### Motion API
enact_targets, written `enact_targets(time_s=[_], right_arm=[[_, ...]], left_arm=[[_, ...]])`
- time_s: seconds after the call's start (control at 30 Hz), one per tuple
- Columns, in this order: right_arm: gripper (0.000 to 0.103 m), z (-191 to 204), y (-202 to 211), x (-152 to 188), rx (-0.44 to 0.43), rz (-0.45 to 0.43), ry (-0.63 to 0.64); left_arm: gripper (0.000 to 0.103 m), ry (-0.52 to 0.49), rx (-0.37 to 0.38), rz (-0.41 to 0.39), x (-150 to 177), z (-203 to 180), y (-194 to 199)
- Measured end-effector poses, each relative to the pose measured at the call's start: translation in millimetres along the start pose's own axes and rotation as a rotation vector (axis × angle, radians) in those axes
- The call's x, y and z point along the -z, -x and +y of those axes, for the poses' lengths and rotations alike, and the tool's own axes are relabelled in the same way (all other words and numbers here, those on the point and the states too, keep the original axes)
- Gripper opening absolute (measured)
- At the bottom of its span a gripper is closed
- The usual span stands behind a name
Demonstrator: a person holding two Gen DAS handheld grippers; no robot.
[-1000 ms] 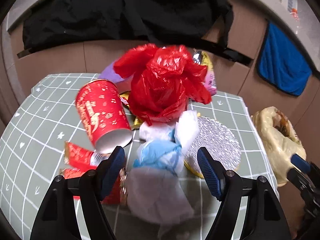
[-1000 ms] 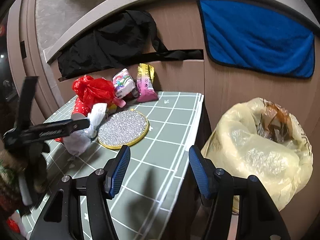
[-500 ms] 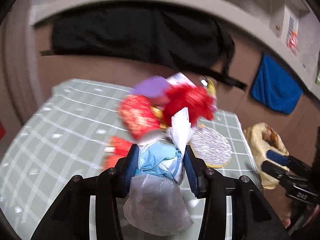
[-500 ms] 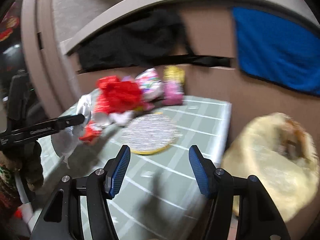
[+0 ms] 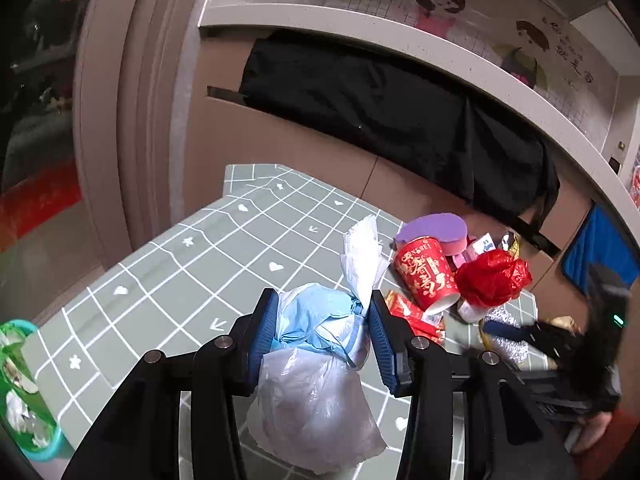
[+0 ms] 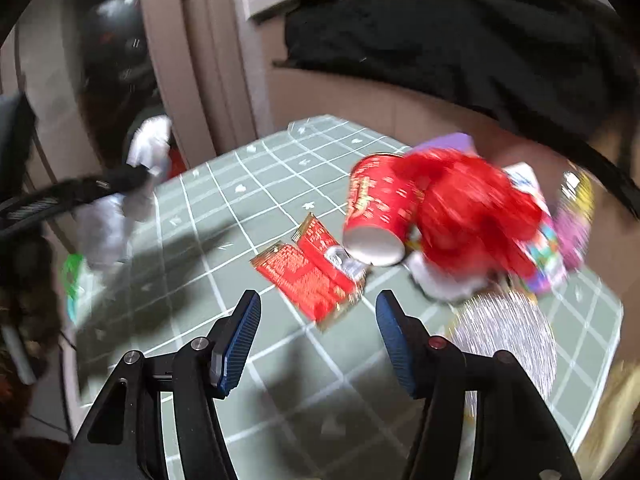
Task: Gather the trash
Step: 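Grasp the two red snack wrappers with the right tool while the left tool holds the bundle, then carry the bundle and wrappers in both tools over the yellow-bagged bin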
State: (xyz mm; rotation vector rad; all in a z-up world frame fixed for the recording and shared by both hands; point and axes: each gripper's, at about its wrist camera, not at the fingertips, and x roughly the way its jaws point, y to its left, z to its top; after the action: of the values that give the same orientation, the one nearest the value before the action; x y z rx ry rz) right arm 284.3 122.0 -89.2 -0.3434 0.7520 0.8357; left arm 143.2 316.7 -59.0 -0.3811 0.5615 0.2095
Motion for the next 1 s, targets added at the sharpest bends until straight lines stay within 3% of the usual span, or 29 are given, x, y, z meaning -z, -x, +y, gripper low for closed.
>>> enact_targets(time_s=[0.13,0.3,0.4,0.57,0.77,0.9,0.97,1.0], right_arm=[[0.055,-12.7,-32.0,-12.4,0.037,0.043,-0.020],[0.052,-17.5,-50.9,-6.6,-0.103,0.143,-0.144],[0.051,7.0,-36.4,3.7,-0.158,0.171,-0.090],[0.049,37.0,-17.6,-0.4,-0.030,0.076,0.110],[0.049,19.2,-43.8,-14.3,-0.079,0.118,0.003],[0.048,21.9,-62.6,-15.1,-0.028,0.127,0.026],[0.039,25.1,-63.4,-15.9,-0.023,0.130,0.038],[0.027,26.9,-61.5,-15.5,-0.018,0.130,0.048]], left_arm=[[0.046,0.013,0.010,0.022,5.2,10.5,-0.7],[0.046,0.062,0.021,0.036,10.4,26.6,-7.2],[0.046,0.082,0.027,0.045,10.0,34.4,-12.4],[0.046,0.087,0.031,0.049,9.7,36.9,-20.2],[0.046,0.100,0.034,0.066,12.8,38.3,-26.0],[0.046,0.097,0.022,0.071,13.9,40.1,-25.7],[0.046,0.096,0.018,0.070,14.4,41.0,-24.3],[0.046,0.097,0.017,0.071,14.7,40.8,-23.7]])
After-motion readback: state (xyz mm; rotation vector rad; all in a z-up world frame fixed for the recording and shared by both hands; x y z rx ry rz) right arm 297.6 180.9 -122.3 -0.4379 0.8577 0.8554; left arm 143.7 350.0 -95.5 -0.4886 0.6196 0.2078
